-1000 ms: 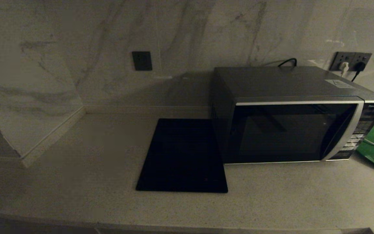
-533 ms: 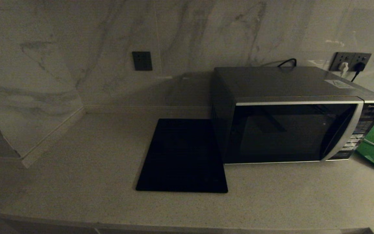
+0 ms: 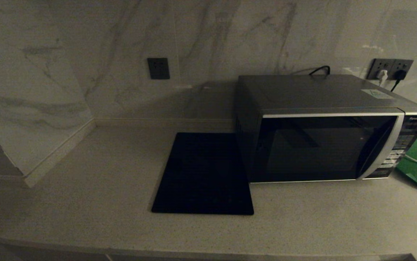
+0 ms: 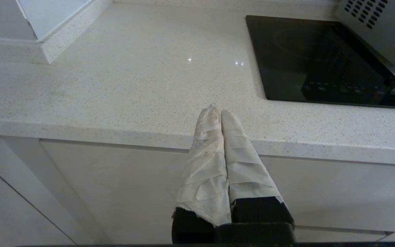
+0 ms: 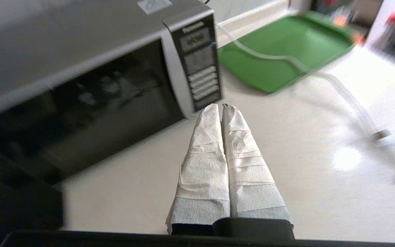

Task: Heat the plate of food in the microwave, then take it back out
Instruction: Open the microwave oven

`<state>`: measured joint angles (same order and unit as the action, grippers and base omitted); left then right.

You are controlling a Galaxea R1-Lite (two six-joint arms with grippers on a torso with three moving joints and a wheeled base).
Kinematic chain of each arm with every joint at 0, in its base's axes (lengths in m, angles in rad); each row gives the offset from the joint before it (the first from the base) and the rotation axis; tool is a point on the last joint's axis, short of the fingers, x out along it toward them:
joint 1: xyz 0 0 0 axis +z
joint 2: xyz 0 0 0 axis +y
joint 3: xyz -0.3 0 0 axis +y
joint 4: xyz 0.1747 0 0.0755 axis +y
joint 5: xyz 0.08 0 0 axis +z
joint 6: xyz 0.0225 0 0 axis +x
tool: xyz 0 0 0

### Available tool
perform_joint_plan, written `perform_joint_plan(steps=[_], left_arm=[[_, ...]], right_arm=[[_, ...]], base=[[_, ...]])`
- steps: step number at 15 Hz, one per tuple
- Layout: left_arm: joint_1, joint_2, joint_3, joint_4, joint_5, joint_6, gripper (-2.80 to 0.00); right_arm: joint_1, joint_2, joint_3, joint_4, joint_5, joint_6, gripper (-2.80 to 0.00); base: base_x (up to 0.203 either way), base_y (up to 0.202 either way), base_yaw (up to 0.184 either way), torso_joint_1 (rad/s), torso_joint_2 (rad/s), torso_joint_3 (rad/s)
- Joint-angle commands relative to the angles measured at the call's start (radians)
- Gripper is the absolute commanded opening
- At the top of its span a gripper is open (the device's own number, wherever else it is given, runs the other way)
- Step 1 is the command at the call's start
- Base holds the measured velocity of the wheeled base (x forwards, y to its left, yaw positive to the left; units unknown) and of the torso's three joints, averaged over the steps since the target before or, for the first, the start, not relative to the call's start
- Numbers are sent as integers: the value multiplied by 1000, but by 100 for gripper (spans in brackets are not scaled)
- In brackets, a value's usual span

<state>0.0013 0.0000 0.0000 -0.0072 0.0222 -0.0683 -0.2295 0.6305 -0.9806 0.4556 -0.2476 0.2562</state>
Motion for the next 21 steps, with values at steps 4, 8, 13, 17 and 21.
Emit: perform_joint_plan(steps=[4,8,13,17,21], left_arm=[[0,0,0,0,1,-1,-280],[0,0,0,0,1,-1,-280],[2,0,0,0,1,-1,-280],[0,0,0,0,1,-1,-280],[0,0,0,0,1,-1,-280]], right_arm=[[79,-301,191,5,-23,-110,-280],[109,-342,299,3,-27,-127,-280],[224,-430,396,0,-29,-164,-280],[233,-570,573,-74,-23,-189,-280],[233,-618,803,-282,2,-221,-280]], base=[[0,0,0,0,0,0],[0,0,0,0,0,0],[0,0,0,0,0,0],[0,0,0,0,0,0],[0,0,0,0,0,0]])
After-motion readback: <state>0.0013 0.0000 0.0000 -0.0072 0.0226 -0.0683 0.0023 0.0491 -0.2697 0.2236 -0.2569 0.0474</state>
